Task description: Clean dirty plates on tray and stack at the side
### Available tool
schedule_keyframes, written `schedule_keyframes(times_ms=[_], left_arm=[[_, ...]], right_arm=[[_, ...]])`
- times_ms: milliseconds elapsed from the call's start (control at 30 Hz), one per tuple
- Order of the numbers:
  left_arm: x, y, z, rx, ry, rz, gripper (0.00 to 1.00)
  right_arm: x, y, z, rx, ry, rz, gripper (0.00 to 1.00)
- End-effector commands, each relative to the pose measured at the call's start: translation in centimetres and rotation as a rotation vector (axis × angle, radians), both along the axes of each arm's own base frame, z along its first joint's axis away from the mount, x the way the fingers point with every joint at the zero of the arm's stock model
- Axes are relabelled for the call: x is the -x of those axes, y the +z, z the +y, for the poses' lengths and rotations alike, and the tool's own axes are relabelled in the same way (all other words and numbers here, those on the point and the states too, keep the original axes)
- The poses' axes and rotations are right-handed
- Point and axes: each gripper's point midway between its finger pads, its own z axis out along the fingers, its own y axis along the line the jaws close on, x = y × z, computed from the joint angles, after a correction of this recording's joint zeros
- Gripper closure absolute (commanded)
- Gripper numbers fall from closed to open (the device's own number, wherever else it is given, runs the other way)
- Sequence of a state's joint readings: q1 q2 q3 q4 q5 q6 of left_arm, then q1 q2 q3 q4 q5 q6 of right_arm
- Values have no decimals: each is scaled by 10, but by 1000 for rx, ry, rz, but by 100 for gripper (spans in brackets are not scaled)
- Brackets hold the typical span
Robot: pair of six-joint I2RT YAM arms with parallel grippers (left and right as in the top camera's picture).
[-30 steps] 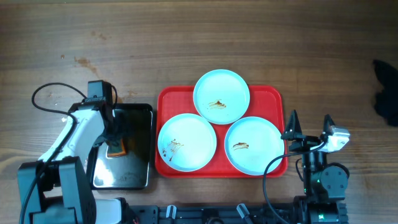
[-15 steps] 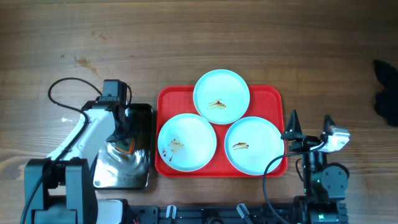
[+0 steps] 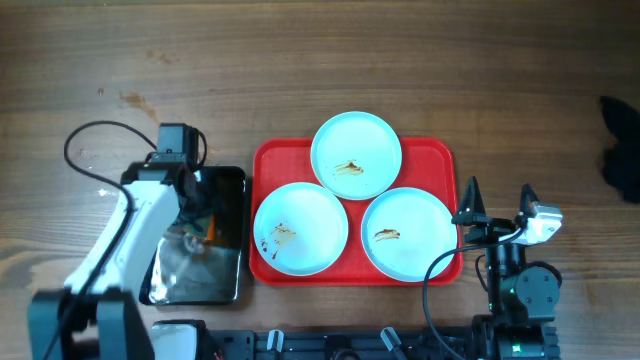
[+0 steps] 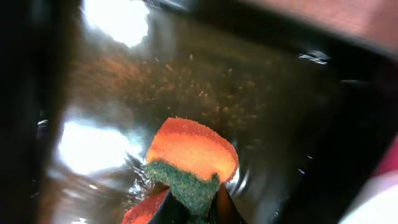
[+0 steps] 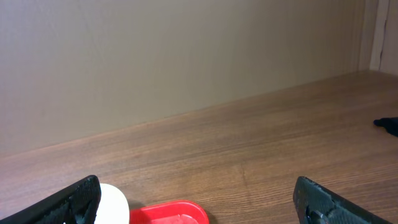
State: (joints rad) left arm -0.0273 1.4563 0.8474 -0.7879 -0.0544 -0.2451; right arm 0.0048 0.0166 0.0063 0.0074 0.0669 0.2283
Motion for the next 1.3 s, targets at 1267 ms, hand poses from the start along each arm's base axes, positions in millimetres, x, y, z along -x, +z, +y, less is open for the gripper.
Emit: schedule_keyframes(times_ms=[1267], left_arm=[[27,114,-138,244,-394,-236,96]], right_arm=[[21,47,57,49,342,115,0]])
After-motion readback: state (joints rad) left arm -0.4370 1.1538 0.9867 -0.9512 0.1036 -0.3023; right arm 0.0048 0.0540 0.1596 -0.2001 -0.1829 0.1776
